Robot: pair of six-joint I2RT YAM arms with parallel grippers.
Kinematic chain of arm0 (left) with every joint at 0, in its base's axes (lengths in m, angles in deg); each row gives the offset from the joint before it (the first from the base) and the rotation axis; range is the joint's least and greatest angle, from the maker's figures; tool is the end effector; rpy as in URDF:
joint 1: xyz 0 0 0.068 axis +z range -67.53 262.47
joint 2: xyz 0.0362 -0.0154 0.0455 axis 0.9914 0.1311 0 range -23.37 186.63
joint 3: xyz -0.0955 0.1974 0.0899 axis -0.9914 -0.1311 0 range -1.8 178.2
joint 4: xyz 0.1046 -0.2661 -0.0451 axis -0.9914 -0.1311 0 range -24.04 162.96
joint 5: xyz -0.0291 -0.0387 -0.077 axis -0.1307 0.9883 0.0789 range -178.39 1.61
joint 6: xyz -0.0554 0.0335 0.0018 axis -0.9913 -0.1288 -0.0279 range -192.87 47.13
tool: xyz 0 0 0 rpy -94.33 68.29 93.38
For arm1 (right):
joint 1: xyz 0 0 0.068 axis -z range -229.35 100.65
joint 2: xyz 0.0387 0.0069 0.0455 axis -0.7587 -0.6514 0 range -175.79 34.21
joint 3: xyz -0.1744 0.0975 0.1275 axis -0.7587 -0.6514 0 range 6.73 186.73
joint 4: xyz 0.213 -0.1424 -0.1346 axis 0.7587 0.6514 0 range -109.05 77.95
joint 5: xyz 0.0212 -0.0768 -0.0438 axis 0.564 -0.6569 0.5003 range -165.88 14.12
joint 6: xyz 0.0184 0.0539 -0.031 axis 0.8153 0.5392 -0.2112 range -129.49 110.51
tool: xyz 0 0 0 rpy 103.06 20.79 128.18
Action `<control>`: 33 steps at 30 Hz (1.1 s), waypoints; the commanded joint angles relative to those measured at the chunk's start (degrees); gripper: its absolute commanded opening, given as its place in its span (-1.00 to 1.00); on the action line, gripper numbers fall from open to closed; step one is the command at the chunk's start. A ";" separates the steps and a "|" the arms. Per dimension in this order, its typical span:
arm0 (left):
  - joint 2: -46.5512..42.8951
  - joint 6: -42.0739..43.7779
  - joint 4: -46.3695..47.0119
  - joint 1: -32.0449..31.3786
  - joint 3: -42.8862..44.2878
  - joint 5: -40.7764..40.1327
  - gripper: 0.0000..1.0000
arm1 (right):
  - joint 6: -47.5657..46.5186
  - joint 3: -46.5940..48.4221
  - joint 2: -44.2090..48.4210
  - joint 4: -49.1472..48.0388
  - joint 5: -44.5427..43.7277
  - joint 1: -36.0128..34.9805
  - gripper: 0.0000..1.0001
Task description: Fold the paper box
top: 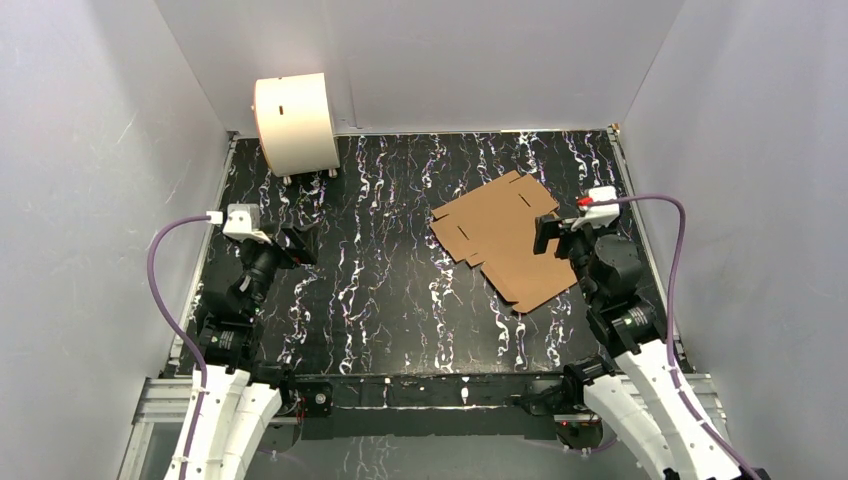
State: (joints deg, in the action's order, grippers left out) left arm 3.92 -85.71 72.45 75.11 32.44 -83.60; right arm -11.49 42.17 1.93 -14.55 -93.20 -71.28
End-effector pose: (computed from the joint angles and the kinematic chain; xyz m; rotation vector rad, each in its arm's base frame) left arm 0.2052 -0.0308 0.3243 -0.0015 1.4682 -0.3482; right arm 0.2110 0.0686 0.3068 -0.0971 1.5900 0.0301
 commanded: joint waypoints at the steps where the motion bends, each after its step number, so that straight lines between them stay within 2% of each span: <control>1: 0.21 -3.80 -2.94 -0.29 1.62 -3.75 0.93 | 3.23 5.86 -4.55 3.29 4.27 -0.31 0.97; 8: 3.42 -6.18 -6.39 -0.77 1.94 -2.02 0.93 | 2.48 10.16 -17.77 4.44 15.36 -0.30 0.97; 11: 3.05 -3.90 -5.20 -0.82 1.30 2.95 0.93 | 2.38 11.99 -24.63 4.96 16.87 -0.31 0.97; 17: 4.90 -4.27 -4.13 -1.13 0.13 5.13 0.93 | 2.10 12.96 -35.17 4.54 17.59 -1.75 0.97; 23: 6.79 -3.10 -5.27 -1.21 0.82 4.27 0.93 | -0.01 16.62 -44.91 7.11 12.64 -6.90 0.97; 33: 8.29 -3.03 -4.92 -1.26 0.98 5.92 0.93 | -3.80 19.55 -55.53 9.63 -6.56 -18.74 0.82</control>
State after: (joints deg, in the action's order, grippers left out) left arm 12.14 -89.49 66.85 74.09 32.44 -78.92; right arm -12.52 57.55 -50.92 -5.00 -90.32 -87.44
